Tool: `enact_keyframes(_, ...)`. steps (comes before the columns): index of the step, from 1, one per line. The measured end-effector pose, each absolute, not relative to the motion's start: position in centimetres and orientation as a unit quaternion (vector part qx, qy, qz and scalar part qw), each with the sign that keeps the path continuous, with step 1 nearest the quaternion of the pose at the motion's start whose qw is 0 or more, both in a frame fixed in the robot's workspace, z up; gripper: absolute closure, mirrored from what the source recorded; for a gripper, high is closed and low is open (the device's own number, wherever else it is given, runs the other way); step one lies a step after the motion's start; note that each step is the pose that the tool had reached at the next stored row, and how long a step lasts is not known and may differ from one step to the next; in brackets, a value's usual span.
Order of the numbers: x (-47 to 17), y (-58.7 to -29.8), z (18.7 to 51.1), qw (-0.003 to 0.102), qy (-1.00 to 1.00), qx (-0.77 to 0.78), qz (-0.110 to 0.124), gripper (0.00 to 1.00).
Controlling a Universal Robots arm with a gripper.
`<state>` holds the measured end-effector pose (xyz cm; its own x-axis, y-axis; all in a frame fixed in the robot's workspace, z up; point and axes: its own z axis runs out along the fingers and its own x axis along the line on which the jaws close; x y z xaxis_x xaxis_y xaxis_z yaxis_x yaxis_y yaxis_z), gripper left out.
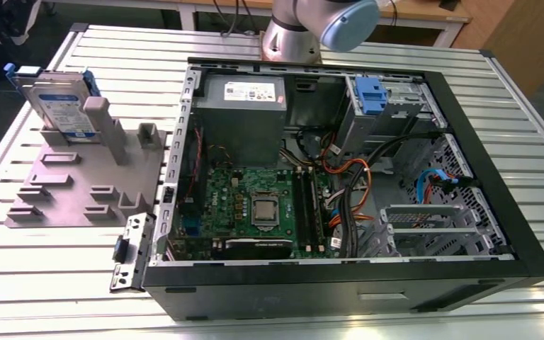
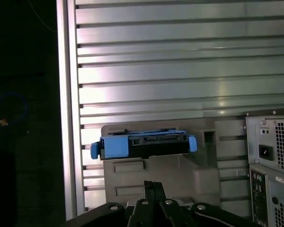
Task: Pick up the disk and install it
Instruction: 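Reach for the disk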
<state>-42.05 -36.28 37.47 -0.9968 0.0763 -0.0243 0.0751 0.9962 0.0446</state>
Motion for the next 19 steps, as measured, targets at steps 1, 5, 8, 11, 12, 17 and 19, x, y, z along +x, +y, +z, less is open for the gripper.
enact_keyframes(1, -42.3, -36.1, 37.3, 0.013, 0.999, 0.038, 0.022, 0.89)
enact_keyframes(5, -43.0, -35.5, 36.6, 0.013, 0.999, 0.038, 0.022, 0.89)
enact_keyframes(8, -43.5, -35.2, 36.0, 0.013, 0.999, 0.038, 0.022, 0.89)
enact_keyframes(11, -44.0, -34.7, 35.6, 0.012, 0.999, 0.038, 0.022, 0.89)
enact_keyframes(12, -44.1, -34.5, 35.4, 0.012, 0.999, 0.038, 0.022, 0.89)
enact_keyframes(17, -44.6, -34.2, 35.1, 0.012, 0.999, 0.038, 0.022, 0.89)
enact_keyframes(19, -44.6, -34.2, 35.1, 0.012, 0.999, 0.038, 0.022, 0.89)
